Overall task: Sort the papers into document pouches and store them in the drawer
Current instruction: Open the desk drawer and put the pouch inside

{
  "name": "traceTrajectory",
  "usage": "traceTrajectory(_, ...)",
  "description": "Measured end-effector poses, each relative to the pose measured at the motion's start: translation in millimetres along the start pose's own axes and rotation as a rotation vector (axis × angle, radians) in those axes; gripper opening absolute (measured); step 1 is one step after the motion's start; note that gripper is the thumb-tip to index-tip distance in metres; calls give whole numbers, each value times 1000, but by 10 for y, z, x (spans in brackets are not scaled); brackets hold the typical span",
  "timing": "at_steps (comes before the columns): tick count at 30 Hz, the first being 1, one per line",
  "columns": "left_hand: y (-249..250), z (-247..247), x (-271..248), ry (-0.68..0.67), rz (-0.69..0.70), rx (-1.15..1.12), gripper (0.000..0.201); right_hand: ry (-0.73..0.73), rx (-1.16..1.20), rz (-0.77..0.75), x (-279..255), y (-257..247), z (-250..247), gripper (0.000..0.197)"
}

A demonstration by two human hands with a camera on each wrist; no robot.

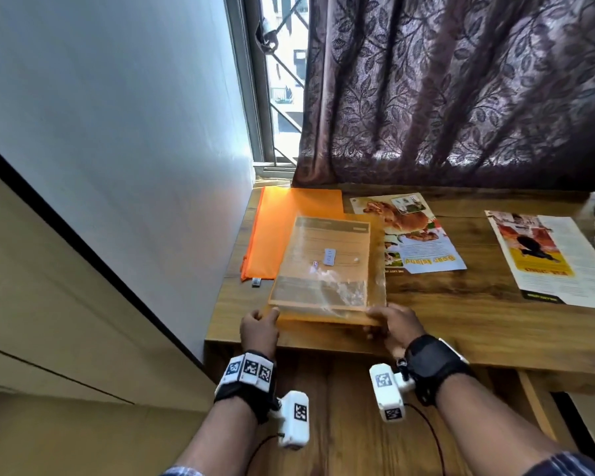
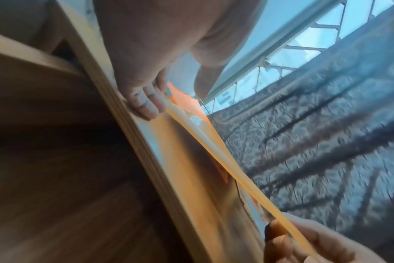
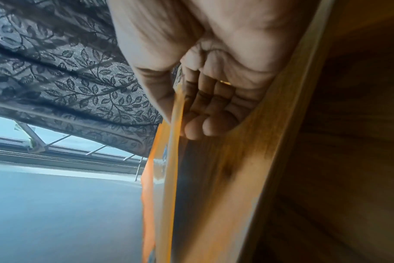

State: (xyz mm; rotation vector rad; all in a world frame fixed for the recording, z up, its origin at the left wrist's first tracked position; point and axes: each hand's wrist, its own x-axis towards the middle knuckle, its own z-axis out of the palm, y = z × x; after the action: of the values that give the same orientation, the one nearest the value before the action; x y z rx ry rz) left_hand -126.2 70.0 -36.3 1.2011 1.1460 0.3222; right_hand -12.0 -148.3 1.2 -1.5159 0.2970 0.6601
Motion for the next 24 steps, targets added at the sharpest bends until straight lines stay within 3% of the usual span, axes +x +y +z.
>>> traceTrajectory(3,-14,3,-116,67,-58,-217,22,-146,-12,31,-186,53,47,16)
traceTrajectory(7,-40,32,-250,149,-70,-408,43,-246,-39,37,-313,145,70,16)
traceTrajectory(10,28,78,-537,-26,-159,-557,36,-281,-65,34,-322,192,106,14)
traceTrajectory(13,-21,127,-772,-181,-252,-551,40,-355,-148,14,-347,268,142,15)
traceTrajectory(17,-156,191,-865,-128,-227,-464,57,-417,-195,40,-426,340,103,28)
traceTrajectory(19,-218,193,-903,-135,-205,-428,61,-442,-195,63,-447,344,53,10)
traceTrajectory(20,-249,172,-911,-143,-189,-415,60,-437,-181,63,-451,320,19,12)
traceTrajectory(22,-286,98,-954,-156,-184,-373,55,-382,-72,85,-357,282,-80,36)
traceTrajectory(24,-314,-3,-1014,-182,-194,-315,49,-283,81,99,-236,184,-218,37)
